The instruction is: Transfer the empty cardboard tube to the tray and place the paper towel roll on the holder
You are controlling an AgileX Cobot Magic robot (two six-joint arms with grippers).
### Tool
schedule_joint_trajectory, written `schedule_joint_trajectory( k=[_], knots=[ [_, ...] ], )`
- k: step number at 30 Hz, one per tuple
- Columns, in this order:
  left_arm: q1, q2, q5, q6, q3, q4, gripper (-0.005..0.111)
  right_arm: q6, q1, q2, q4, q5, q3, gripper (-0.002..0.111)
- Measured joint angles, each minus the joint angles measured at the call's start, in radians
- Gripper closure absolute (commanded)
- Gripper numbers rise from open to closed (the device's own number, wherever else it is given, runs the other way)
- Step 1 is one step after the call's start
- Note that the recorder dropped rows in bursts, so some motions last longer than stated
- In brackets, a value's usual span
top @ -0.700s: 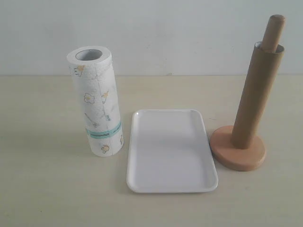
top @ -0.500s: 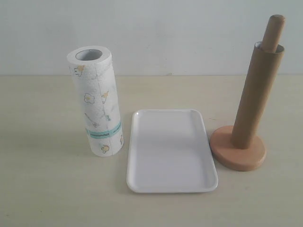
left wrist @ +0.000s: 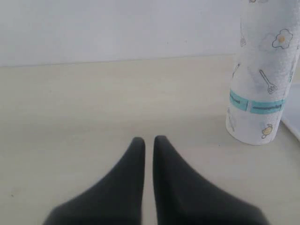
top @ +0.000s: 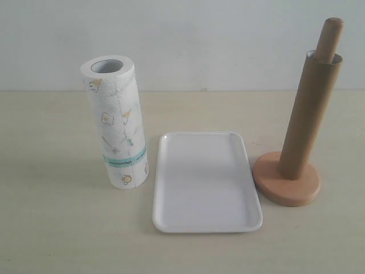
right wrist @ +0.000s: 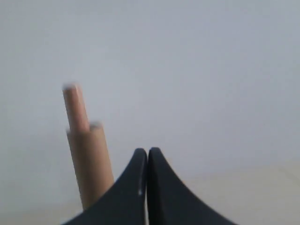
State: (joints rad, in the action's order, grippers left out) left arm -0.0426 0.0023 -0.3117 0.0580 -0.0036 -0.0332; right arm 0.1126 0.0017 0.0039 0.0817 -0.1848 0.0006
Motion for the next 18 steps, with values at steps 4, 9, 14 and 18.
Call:
schedule_joint_trajectory(
  k=[4,9,14,18],
  knots=[
    [0.0,0.0,0.0,0.0,0.0,0.0,0.101,-0.021,0.0,0.0,-0.007,-0.23,-0.035,0.109],
    [0.0,0.0,0.0,0.0,0.0,0.0,0.101,-0.063,0.0,0.068,-0.114,-0.063,-0.27,0.109],
    [0.0,0.0,0.0,0.0,0.0,0.0,0.101,-0.076,0.0,0.247,-0.163,0.077,-0.429,0.109],
    [0.0,0.0,0.0,0.0,0.0,0.0,0.101,-0.079,0.0,0.349,-0.163,0.086,-0.454,0.109]
  ],
)
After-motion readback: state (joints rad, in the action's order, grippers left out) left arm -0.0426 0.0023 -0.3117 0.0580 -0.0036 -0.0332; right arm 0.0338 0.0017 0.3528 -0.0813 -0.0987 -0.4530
